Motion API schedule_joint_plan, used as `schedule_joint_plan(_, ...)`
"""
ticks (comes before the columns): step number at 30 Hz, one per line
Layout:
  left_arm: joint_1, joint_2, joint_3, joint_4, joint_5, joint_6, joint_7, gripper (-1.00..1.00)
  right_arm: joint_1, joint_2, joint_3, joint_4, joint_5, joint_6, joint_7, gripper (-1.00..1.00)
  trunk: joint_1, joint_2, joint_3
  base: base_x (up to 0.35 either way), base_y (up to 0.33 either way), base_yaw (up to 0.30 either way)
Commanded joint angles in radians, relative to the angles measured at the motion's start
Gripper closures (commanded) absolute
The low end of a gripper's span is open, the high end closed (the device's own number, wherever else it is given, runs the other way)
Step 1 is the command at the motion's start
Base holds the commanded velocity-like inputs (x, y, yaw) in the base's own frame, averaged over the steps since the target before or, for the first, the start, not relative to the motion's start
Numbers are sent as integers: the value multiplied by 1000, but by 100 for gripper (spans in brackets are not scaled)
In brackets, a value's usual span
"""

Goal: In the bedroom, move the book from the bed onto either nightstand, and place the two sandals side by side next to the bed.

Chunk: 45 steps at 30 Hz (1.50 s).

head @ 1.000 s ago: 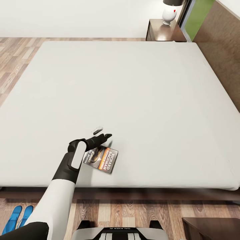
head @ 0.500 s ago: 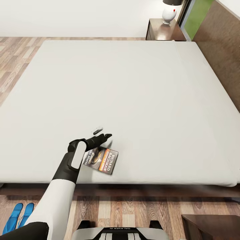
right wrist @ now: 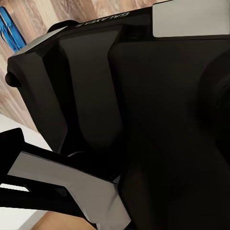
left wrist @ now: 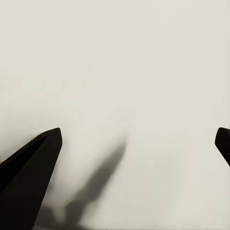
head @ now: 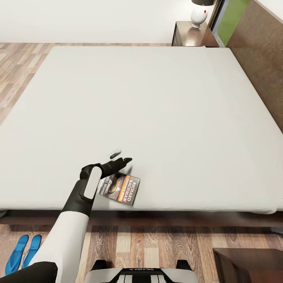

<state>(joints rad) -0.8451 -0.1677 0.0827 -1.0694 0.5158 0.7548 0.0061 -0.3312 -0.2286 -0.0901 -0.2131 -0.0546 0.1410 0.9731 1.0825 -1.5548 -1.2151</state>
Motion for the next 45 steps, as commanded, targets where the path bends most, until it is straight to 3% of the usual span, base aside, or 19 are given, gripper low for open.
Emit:
schedule_joint_plan(1,0,-1,3,0,-2,8,3,-100,0,0,-3,0,-6,11,4,-100,0,0,-1,-9,0,0)
schedule_joint_plan(45,1,-1,3,-1,-1,8,3,-100,0,0,-2,0,-7,11,8,-100,0,0,-6,-1,-11,-15)
